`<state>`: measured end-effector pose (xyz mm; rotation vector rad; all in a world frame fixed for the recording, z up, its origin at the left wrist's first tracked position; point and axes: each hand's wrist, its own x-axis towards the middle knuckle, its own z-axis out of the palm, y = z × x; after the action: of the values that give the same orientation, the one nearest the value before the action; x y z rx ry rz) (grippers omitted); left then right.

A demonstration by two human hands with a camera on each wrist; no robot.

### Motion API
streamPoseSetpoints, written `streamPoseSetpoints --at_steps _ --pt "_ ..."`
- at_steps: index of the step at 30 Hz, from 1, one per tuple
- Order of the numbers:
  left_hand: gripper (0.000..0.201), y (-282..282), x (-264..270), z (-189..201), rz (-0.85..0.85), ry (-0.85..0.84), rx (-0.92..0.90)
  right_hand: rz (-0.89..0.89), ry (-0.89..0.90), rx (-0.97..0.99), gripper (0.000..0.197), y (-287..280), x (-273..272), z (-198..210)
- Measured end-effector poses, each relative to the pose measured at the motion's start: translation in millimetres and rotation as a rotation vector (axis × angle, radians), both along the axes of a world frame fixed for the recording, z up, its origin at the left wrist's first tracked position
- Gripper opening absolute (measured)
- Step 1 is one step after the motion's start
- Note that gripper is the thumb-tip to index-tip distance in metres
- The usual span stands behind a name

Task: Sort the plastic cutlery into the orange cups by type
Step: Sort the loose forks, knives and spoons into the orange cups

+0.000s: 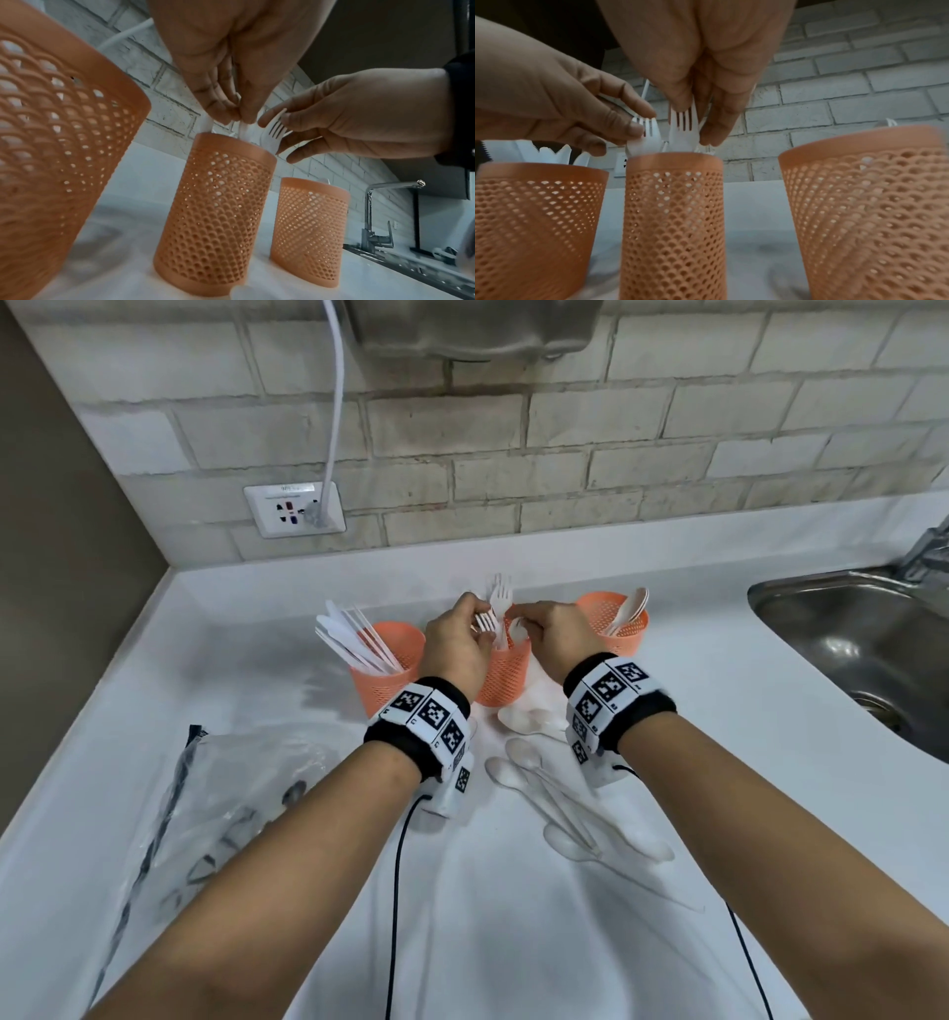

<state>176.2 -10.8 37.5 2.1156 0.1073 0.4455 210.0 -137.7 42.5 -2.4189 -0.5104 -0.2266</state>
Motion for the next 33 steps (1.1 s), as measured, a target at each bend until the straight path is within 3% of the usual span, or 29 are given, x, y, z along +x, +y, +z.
streamPoseSetpoints --at_steps 7,11,13,15,18,21,24,27,33 --pt "0.039 6 -10 10 0.029 0.079 0.228 -0.001 0.056 -0.041 0.052 -3 -12 5" --pt "0.036 5 -32 12 0.006 -0.002 0.276 -0.073 0.002 0.028 0.03 -20 -27 7" --pt "0.025 0 -45 3 -0.152 0.052 0.297 -0.041 0.107 -0.06 0.019 -31 -38 5" --pt "0.018 -6 -59 -11 -0.335 0.216 0.339 0.007 0.245 -0.23 0.016 -42 -54 2" --pt "0.024 -15 -78 -31 -0.515 0.439 0.467 0.023 0.489 -0.436 0.016 -57 -74 -4" --pt "0.033 -22 -94 -40 -0.585 0.583 0.628 0.003 0.712 -0.627 0.024 -66 -91 -10" --pt "0.029 -26 -101 -44 -0.568 0.617 0.618 -0.018 0.724 -0.777 0.035 -70 -104 -21" --pt "0.03 -29 -100 -45 -0.468 0.624 0.606 0.006 0.706 -0.902 0.025 -69 -112 -30" --pt "0.036 -27 -96 -45 -0.341 0.659 0.626 -0.034 0.658 -0.915 0.034 -66 -115 -37"
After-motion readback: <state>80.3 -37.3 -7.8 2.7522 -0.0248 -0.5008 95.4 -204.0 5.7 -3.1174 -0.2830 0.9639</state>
